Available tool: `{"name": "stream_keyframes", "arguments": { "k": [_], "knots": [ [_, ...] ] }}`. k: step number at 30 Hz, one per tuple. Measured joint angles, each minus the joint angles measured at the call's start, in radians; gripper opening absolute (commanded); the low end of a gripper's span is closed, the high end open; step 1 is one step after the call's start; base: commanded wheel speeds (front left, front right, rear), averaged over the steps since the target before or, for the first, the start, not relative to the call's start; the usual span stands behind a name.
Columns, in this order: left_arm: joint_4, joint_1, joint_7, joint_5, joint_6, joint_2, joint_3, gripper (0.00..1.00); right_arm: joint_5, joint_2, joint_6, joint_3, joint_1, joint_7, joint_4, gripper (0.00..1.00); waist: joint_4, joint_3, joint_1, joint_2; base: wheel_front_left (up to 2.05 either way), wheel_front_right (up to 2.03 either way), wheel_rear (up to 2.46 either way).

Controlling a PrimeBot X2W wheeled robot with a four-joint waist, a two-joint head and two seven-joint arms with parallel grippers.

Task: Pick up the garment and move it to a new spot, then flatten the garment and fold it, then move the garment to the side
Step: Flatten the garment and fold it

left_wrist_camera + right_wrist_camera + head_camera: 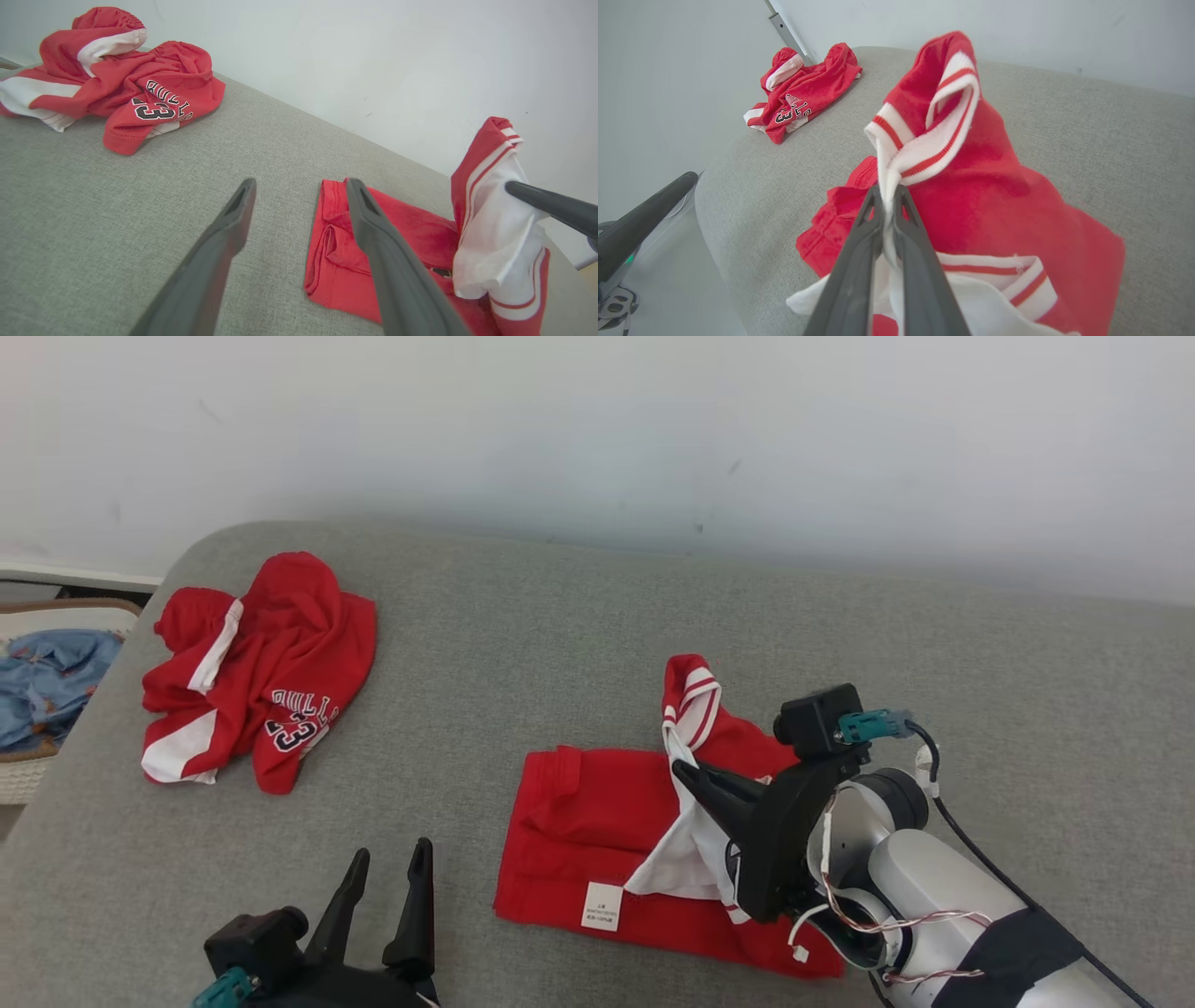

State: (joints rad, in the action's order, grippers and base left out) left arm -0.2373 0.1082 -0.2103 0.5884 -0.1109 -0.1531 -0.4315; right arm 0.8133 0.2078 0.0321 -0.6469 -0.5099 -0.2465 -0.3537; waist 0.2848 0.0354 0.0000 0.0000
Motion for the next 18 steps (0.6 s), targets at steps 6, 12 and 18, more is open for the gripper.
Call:
{"name": "stream_keyframes", "arguments": {
  "k": [6, 12, 18],
  "knots": [
    [-0.023, 0.027, 0.004, 0.0, 0.015, 0.018, -0.009, 1.0, -0.004, -0.032, -0.007, -0.026, -0.013, -0.028, -0.044, 0.0, 0.053, 0.009, 0.0, 0.0, 0.0, 0.0, 0.0],
    [-0.039, 0.043, 0.004, 0.0, 0.016, 0.026, -0.016, 1.0, -0.004, -0.065, -0.016, -0.034, -0.029, -0.04, -0.098, 0.0, 0.091, 0.016, 0.0, 0.0, 0.0, 0.0, 0.0],
    [-0.055, 0.051, 0.002, 0.0, 0.023, 0.035, -0.024, 1.0, -0.006, -0.078, -0.024, -0.038, -0.055, -0.045, -0.181, 0.0, 0.12, 0.02, 0.0, 0.0001, 0.0, 0.0, 0.0]
  ]
}}
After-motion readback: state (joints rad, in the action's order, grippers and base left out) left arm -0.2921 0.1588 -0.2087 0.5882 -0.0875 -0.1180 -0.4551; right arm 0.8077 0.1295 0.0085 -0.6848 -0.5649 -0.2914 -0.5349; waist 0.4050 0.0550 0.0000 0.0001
